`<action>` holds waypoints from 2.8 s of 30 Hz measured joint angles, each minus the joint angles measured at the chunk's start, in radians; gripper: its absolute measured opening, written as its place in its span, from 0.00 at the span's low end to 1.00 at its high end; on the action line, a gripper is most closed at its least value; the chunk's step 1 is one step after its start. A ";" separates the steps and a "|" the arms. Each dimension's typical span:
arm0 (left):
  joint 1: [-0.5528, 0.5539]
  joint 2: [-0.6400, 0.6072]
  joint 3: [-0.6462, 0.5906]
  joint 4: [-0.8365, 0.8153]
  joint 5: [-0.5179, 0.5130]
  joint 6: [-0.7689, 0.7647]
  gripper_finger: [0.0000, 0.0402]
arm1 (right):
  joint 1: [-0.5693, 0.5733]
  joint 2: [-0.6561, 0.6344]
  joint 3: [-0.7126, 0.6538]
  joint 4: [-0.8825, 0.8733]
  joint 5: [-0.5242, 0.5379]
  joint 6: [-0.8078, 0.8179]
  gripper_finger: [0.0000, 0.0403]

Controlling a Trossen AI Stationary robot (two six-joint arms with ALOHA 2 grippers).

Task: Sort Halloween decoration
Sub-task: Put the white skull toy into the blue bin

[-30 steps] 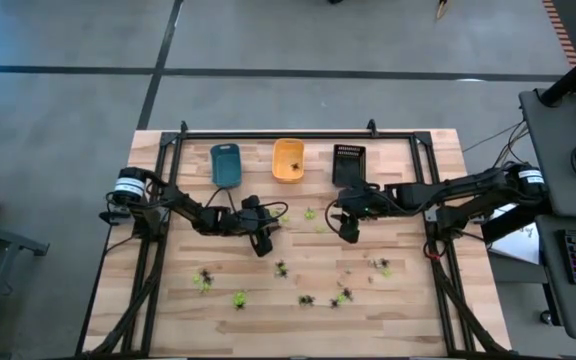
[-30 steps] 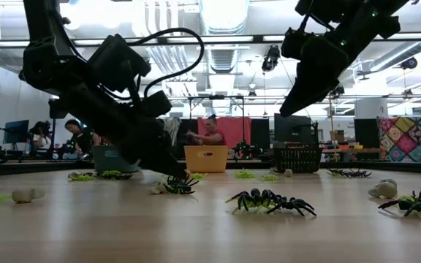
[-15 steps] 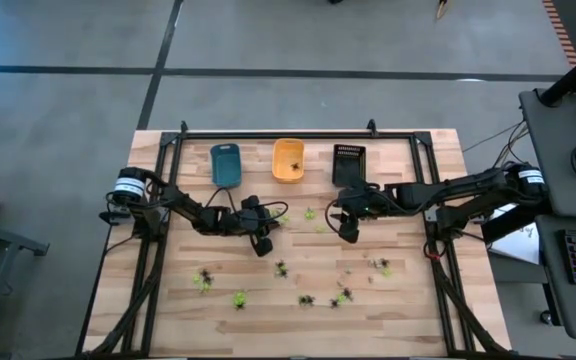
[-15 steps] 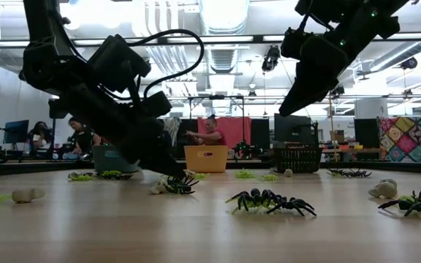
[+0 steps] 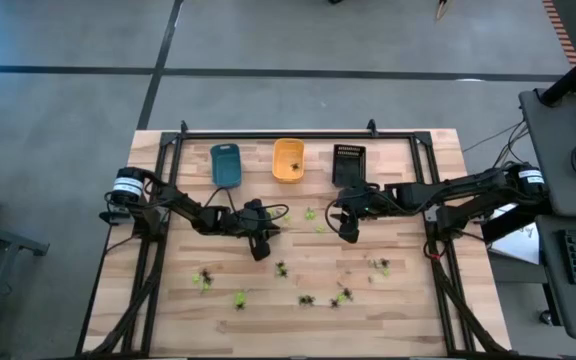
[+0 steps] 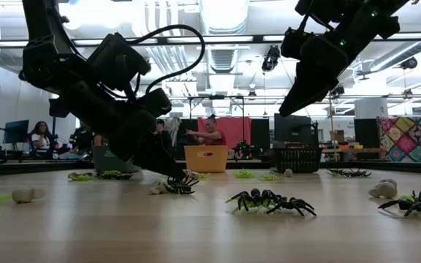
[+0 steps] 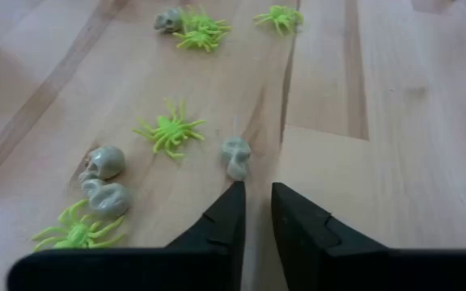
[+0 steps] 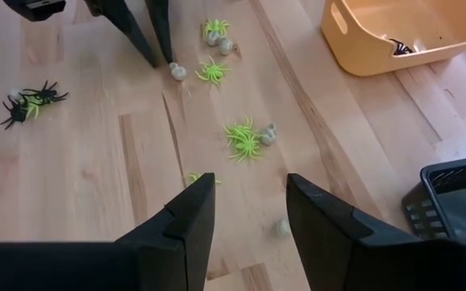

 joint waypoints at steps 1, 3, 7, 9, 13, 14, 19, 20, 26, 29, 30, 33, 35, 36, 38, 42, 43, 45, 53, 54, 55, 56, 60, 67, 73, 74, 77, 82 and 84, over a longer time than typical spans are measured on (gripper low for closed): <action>0.000 -0.002 0.000 0.001 0.007 0.010 0.15 | 0.000 0.000 0.000 0.000 0.000 -0.004 0.35; 0.000 -0.006 0.000 0.009 0.008 0.032 0.19 | 0.000 0.000 0.000 0.000 0.000 -0.010 0.35; 0.000 -0.008 0.000 0.033 -0.010 0.076 0.26 | 0.000 0.000 0.000 0.000 0.000 -0.013 0.34; 0.000 -0.006 0.000 0.059 -0.014 0.104 0.28 | 0.000 0.000 0.000 0.002 0.000 -0.015 0.34; 0.002 0.021 0.001 0.114 -0.023 0.138 0.29 | 0.000 0.000 0.000 0.008 0.001 -0.024 0.35; 0.003 0.031 0.005 0.115 -0.024 0.139 0.29 | 0.000 0.000 0.000 0.008 0.001 -0.025 0.35; 0.005 0.095 0.043 0.117 -0.048 0.136 0.27 | 0.000 0.000 0.000 0.008 0.001 -0.025 0.34; 0.005 0.104 0.049 0.120 -0.053 0.135 0.27 | 0.000 0.000 0.000 0.008 0.001 -0.025 0.33; 0.004 0.133 0.066 0.130 -0.067 0.109 0.21 | 0.000 0.000 -0.003 0.010 0.001 -0.023 0.34; 0.004 0.131 0.066 0.128 -0.066 0.109 0.18 | 0.000 0.000 -0.008 0.030 0.001 -0.024 0.34; 0.004 0.130 0.066 0.126 -0.065 0.109 0.16 | 0.000 0.000 -0.008 0.031 0.001 -0.024 0.34; 0.004 0.130 0.065 0.124 -0.065 0.110 0.11 | 0.000 0.000 -0.012 0.031 0.002 -0.024 0.33; 0.004 0.130 0.065 0.123 -0.065 0.111 0.08 | 0.000 0.000 -0.013 0.031 0.002 -0.024 0.33; 0.004 0.130 0.065 0.122 -0.065 0.112 0.07 | 0.000 0.000 -0.013 0.031 0.002 -0.024 0.33; 0.004 0.128 0.064 0.121 -0.062 0.112 0.04 | 0.000 0.000 -0.014 0.031 0.002 -0.024 0.33; 0.004 0.108 0.061 0.106 -0.043 0.113 0.01 | 0.000 0.000 -0.014 0.031 0.002 -0.024 0.34; 0.004 0.095 0.057 0.097 -0.038 0.118 0.01 | 0.000 0.000 -0.014 0.031 0.002 -0.024 0.34; 0.004 0.059 0.047 0.083 -0.026 0.130 0.01 | 0.000 0.000 -0.014 0.031 0.001 -0.024 0.34; 0.032 -0.235 0.012 -0.123 -0.023 0.138 0.01 | 0.000 0.000 -0.014 0.043 0.000 -0.021 0.32; 0.043 -0.286 0.012 -0.177 -0.022 0.137 0.01 | 0.000 0.000 -0.014 0.048 0.000 -0.021 0.32; 0.059 -0.338 0.013 -0.232 -0.022 0.135 0.00 | 0.000 0.000 -0.014 0.054 0.000 -0.021 0.32; 0.077 -0.389 0.014 -0.296 -0.023 0.135 0.00 | 0.000 0.000 -0.014 0.058 0.000 -0.021 0.33; 0.179 -0.589 0.059 -0.596 -0.023 0.138 0.00 | 0.000 0.000 -0.014 0.066 0.000 -0.022 0.33; 0.503 -0.716 0.244 -1.222 -0.024 0.223 0.00 | 0.000 0.000 -0.014 0.091 0.000 -0.024 0.32; 0.819 -0.610 0.375 -1.432 0.033 0.300 0.00 | 0.000 0.000 -0.014 0.096 0.000 -0.021 0.32; 0.852 -0.587 0.386 -1.435 0.063 0.319 0.00 | 0.000 0.000 -0.014 0.095 0.000 -0.021 0.32; 0.906 -0.517 0.414 -1.437 0.142 0.377 0.00 | 0.000 0.000 -0.014 0.097 0.000 -0.020 0.32; 0.916 -0.421 0.435 -1.454 0.152 0.452 0.00 | 0.000 0.000 -0.014 0.097 0.000 -0.012 0.32; 0.916 -0.388 0.442 -1.450 0.155 0.457 0.01 | 0.000 0.000 -0.014 0.097 0.000 -0.014 0.33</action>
